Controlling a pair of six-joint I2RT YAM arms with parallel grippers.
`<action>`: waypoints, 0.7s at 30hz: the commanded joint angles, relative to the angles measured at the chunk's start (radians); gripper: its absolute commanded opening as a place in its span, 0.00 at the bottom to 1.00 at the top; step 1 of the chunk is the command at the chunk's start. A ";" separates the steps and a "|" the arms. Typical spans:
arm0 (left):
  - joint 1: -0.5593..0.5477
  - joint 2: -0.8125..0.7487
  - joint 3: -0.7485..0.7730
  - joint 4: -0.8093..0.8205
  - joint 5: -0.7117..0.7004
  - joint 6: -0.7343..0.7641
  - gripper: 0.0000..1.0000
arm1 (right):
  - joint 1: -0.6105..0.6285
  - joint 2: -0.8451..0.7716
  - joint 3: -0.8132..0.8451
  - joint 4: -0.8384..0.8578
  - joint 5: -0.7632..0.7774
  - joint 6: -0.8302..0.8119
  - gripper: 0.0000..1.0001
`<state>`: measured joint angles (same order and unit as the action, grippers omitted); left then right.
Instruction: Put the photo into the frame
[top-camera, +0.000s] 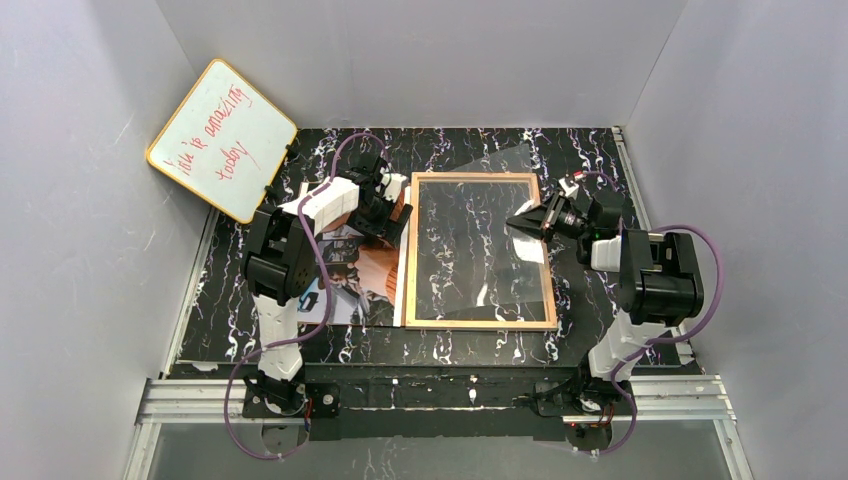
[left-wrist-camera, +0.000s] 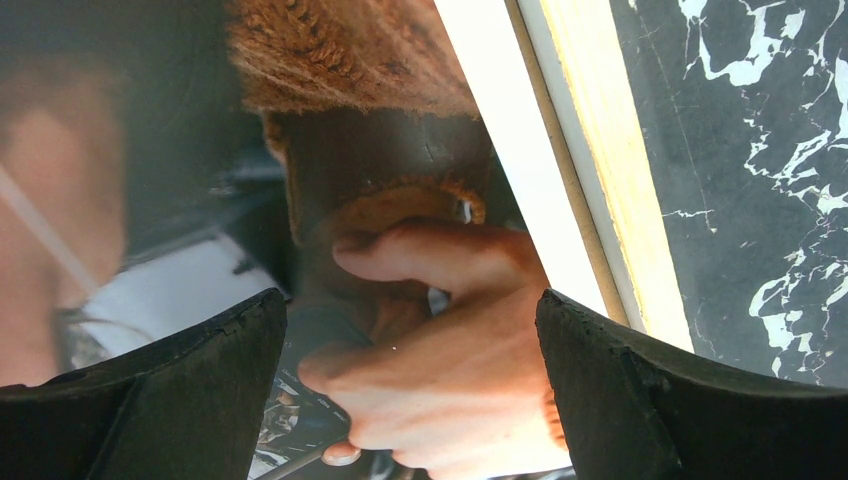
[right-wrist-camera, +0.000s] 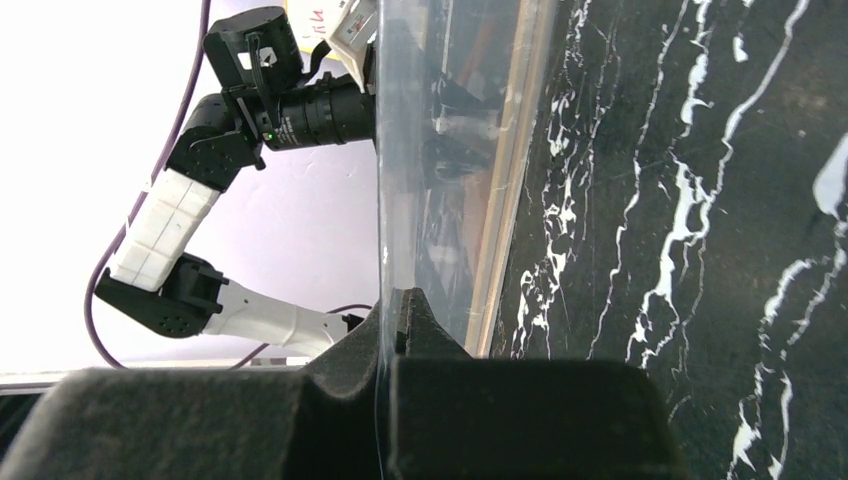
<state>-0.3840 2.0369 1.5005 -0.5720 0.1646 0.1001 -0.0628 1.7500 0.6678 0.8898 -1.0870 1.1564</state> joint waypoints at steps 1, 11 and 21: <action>-0.010 0.054 -0.033 -0.014 0.036 -0.007 0.93 | 0.042 0.003 0.059 0.032 -0.017 -0.001 0.01; -0.012 0.070 -0.018 -0.019 0.039 -0.007 0.93 | 0.094 -0.005 0.101 0.023 -0.022 0.002 0.01; -0.013 0.067 -0.024 -0.019 0.036 -0.005 0.93 | 0.121 -0.011 0.127 -0.005 0.008 0.025 0.01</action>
<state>-0.3870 2.0407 1.5047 -0.5724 0.1604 0.1001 0.0368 1.7538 0.7605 0.8867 -1.0782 1.1732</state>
